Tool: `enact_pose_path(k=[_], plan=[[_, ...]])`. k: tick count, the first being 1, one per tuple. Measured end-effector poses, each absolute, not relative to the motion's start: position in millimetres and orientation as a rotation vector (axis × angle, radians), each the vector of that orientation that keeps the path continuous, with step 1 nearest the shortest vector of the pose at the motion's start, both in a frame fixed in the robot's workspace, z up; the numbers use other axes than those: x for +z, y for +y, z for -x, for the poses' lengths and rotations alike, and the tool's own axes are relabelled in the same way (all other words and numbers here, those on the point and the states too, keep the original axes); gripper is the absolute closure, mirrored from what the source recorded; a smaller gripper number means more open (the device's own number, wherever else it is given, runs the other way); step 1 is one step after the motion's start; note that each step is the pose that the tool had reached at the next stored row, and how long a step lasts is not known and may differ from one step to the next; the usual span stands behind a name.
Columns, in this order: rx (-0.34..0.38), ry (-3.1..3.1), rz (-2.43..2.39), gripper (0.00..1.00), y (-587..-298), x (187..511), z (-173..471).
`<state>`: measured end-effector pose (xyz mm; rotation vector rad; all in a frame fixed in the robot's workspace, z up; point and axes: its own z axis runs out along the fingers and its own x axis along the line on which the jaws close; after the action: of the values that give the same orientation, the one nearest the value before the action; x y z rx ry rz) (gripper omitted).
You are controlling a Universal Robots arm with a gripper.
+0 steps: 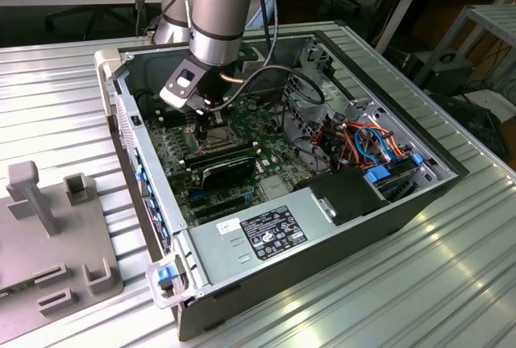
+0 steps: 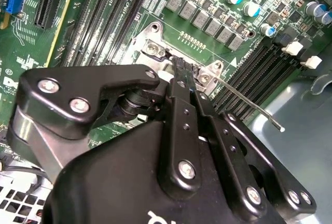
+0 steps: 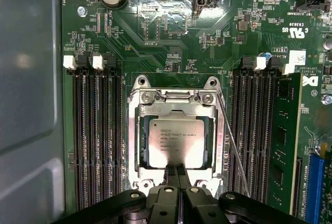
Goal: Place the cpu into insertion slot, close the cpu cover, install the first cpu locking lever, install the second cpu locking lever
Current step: 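Close the cpu cover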
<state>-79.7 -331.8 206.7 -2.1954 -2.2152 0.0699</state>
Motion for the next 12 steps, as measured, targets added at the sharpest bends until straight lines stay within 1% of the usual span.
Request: enact_pose_path(k=[12], plan=[[0.069, -2.215, 2.196, 0.89, -331.8, 221.6, 76.1]])
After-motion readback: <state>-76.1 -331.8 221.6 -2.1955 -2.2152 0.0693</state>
